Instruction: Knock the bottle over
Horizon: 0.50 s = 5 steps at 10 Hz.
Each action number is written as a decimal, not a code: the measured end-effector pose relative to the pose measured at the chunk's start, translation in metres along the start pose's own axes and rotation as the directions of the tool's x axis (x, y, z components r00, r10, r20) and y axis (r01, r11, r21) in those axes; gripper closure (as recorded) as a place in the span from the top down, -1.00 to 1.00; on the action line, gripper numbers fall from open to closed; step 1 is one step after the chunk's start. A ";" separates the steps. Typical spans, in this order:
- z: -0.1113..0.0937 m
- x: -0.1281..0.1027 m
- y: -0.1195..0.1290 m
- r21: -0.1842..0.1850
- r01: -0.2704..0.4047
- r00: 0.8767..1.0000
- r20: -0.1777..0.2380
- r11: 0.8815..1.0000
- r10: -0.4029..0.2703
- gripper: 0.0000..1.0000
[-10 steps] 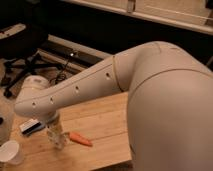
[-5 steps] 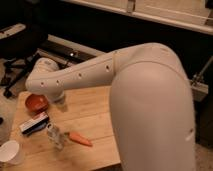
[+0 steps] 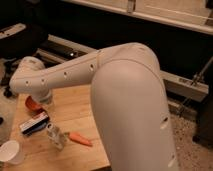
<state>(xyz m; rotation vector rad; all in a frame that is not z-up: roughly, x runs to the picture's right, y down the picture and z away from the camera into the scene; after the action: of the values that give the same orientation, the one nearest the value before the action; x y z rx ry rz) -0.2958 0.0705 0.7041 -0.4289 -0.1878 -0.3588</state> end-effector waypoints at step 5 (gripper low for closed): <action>0.002 -0.071 0.054 -0.112 0.100 0.992 0.082 0.989 -0.091 0.20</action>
<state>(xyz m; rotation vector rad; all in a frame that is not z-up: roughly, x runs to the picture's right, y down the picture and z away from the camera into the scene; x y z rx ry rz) -0.3414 0.1388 0.6682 -0.5499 -0.2634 -0.4497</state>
